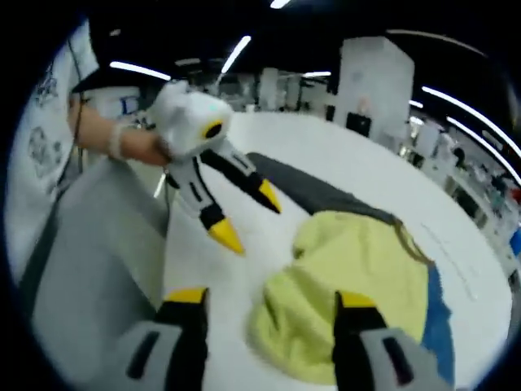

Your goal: Fold the garment on the visible template until the final outline fits inside the template.

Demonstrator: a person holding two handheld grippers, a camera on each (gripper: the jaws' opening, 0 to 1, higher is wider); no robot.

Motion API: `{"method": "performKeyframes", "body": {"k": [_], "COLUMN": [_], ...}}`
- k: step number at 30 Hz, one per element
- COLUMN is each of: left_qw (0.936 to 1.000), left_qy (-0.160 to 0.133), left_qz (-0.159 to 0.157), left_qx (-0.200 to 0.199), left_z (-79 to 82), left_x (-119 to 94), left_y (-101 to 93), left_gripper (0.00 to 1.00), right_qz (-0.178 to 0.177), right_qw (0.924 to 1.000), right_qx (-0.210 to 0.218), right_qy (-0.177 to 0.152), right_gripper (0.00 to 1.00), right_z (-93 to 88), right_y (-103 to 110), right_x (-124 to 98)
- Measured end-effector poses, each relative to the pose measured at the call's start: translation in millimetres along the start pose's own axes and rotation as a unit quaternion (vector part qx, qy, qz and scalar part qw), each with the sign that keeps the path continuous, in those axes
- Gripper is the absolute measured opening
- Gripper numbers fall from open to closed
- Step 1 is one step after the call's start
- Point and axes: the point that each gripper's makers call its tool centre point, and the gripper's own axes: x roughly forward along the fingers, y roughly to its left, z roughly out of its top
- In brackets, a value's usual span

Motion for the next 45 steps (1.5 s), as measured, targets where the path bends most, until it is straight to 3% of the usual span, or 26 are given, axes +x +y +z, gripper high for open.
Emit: {"method": "performKeyframes", "body": {"k": [5,8,11,15,18,21,27,36,42,45], "left_qw": [0.9993,0.9987,0.9982,0.9974,0.9969,0.9967,0.9963,0.9957,0.9953,0.9951], "left_qy": [-0.011,-0.015,-0.015,-0.016,-0.019,-0.018,-0.018,-0.016,-0.016,-0.014], "left_qz": [0.021,0.029,0.035,0.039,0.038,0.037,0.034,0.028,0.027,0.026], "left_qx": [-0.03,-0.04,-0.047,-0.058,-0.066,-0.07,-0.077,-0.086,-0.092,-0.094], "left_z": [-1.2,0.0,-2.8,-4.4,-3.6,-4.6,-6.1,-8.9,-10.5,-11.1], "left_x": [-11,-12,-11,-11,-12,-11,-9,-7,-7,-6], "left_y": [13.7,18.8,20.0,20.5,20.2,19.2,17.4,15.8,16.2,15.2], "left_gripper": [0.48,0.47,0.46,0.45,0.44,0.43,0.42,0.39,0.38,0.38], "right_qz": [0.002,0.002,-0.003,-0.037,-0.025,-0.034,-0.033,-0.066,-0.099,-0.112], "right_qw": [0.9956,0.9912,0.9898,0.9831,0.9874,0.9876,0.9956,0.9963,0.9902,0.9834], "right_qx": [-0.082,-0.115,-0.116,-0.146,-0.111,-0.112,-0.045,0.049,0.098,0.141], "right_qy": [0.045,0.066,0.082,0.105,0.11,0.105,0.075,0.023,-0.004,-0.022], "right_gripper": [0.44,0.29,0.21,0.14,0.0,0.0,0.0,0.0,0.0,0.0], "right_z": [-4.7,-8.2,-10.8,-13.1,-19.3,-15.0,1.6,26.5,38.1,39.6], "right_y": [-2,-4,-6,-18,-16,-19,-29,-84,-129,-152], "right_x": [19,29,37,43,49,45,30,0,-17,-21]}}
